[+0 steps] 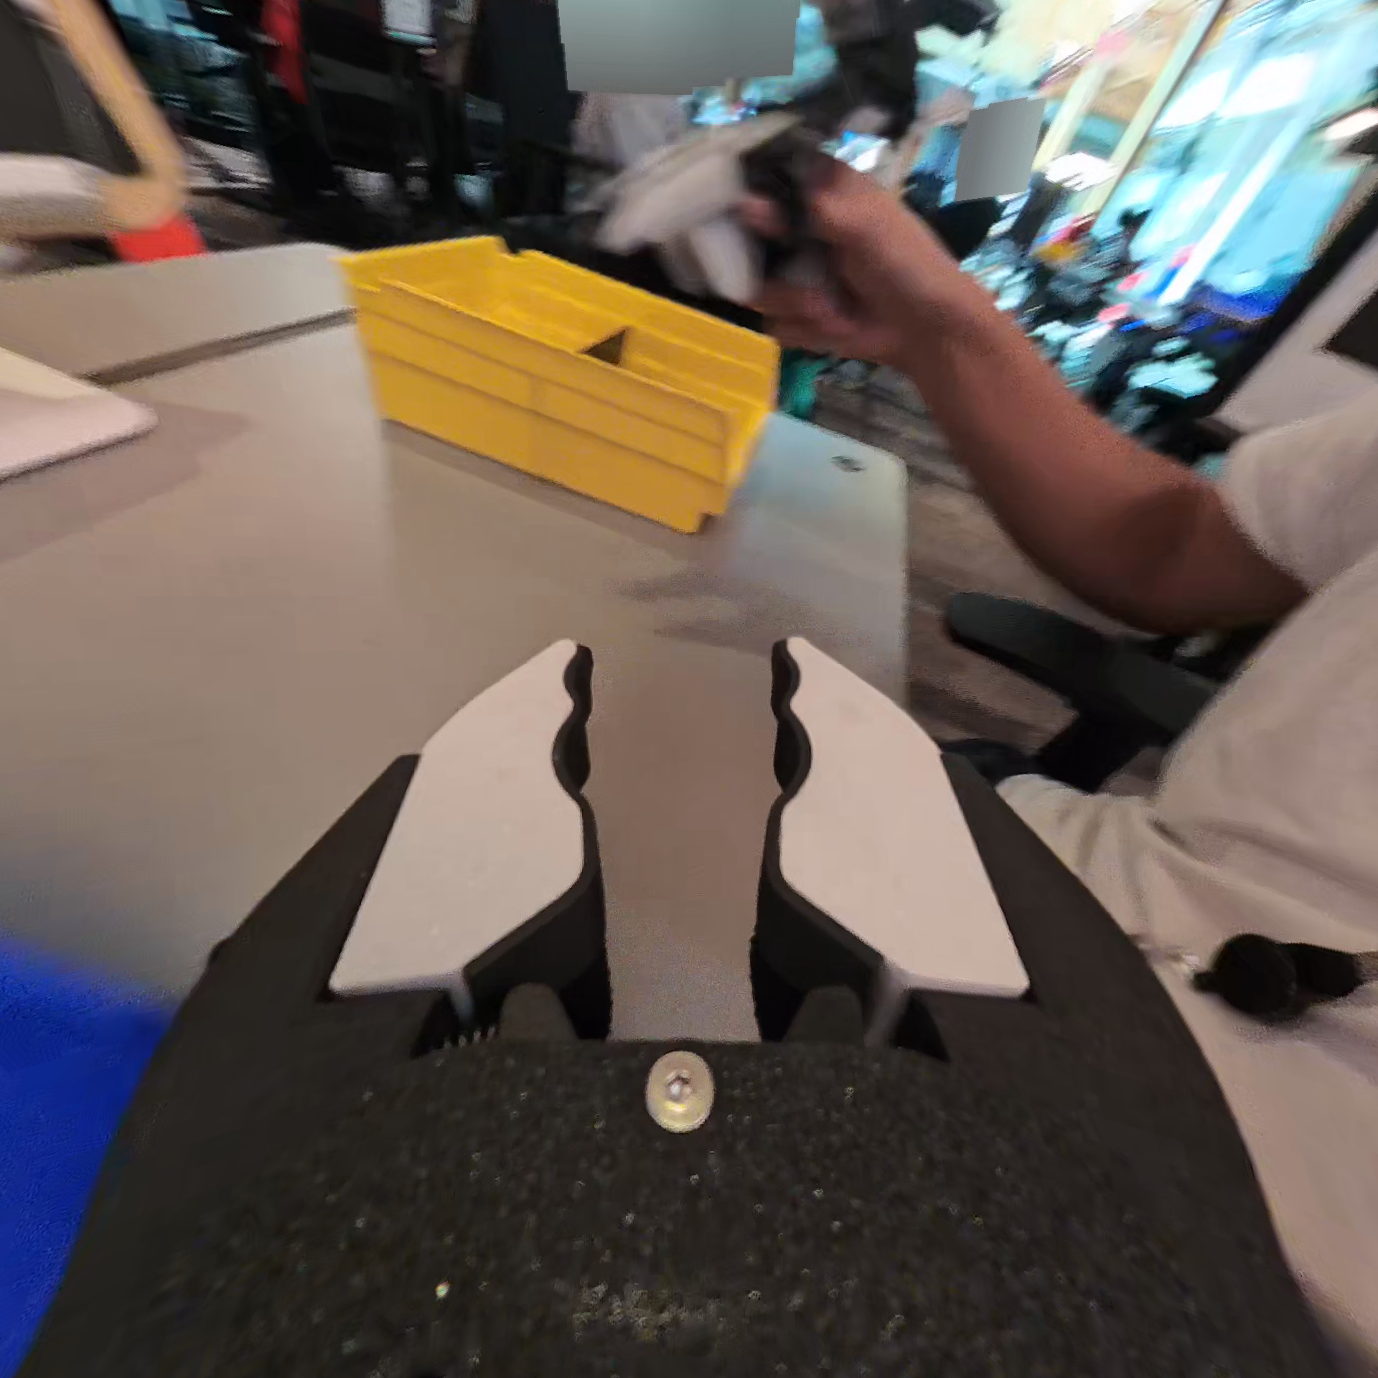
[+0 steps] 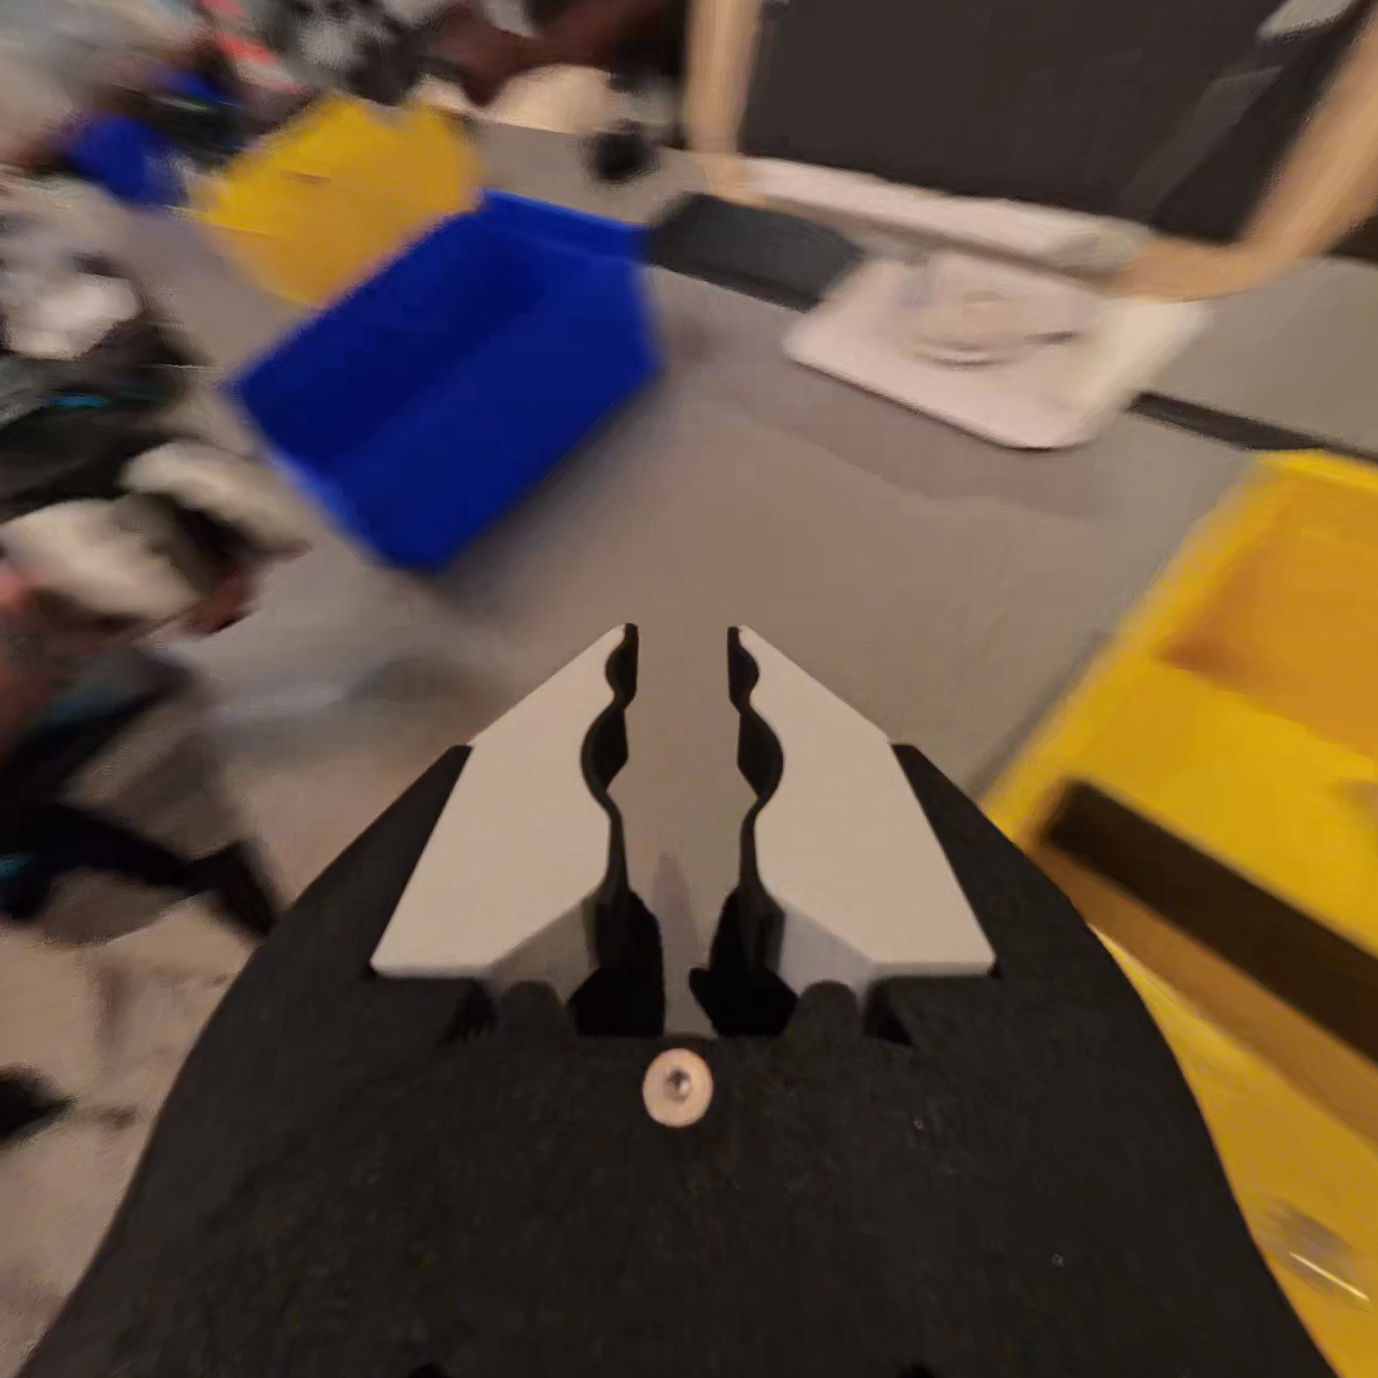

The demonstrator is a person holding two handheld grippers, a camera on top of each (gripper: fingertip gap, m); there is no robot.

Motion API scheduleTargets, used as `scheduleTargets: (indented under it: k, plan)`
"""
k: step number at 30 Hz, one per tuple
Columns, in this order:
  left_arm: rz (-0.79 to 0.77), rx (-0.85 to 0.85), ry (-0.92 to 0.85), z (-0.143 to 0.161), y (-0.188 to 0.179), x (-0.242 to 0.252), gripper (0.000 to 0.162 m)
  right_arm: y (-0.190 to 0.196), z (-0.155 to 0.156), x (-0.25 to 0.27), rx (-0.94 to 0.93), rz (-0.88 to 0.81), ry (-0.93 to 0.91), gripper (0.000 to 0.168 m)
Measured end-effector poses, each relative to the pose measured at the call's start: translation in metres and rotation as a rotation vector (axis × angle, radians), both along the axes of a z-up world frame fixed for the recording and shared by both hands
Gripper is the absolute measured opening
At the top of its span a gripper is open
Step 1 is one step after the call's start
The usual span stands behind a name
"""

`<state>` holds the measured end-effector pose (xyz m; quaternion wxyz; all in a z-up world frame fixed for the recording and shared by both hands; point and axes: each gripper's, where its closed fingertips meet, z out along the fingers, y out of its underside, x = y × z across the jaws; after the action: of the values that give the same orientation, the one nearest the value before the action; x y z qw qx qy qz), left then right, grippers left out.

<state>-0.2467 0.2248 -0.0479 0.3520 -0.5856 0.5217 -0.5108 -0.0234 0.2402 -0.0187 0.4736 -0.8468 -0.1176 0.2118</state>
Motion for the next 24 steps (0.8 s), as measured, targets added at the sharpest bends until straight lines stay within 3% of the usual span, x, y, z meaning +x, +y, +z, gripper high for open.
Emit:
scheduleTargets:
  k: [3, 6, 9, 12, 15, 24]
  plan:
    - [0.157, 0.1, 0.142, 0.005, 0.068, -0.036, 0.047, -0.05, -0.025, -0.102, -0.011, 0.241, 0.184, 0.022]
    - [0.247, 0.211, 0.362, -0.011, 0.147, -0.066, 0.048, -0.086, -0.052, -0.166, -0.048, 0.424, 0.311, 0.022]
    - [0.327, 0.229, 0.601, -0.042, 0.222, -0.084, 0.043, -0.103, -0.074, -0.192, -0.071, 0.513, 0.364, 0.021]
    - [0.357, 0.192, 0.764, -0.07, 0.272, -0.088, 0.043, -0.116, -0.09, -0.204, -0.067, 0.587, 0.372, 0.021]
    - [0.301, 0.231, 0.921, -0.094, 0.294, -0.086, 0.056, -0.121, -0.107, -0.207, -0.091, 0.612, 0.33, 0.021]
    - [0.174, 0.244, 1.163, -0.134, 0.302, -0.086, 0.056, -0.126, -0.106, -0.202, -0.107, 0.621, 0.366, 0.021]
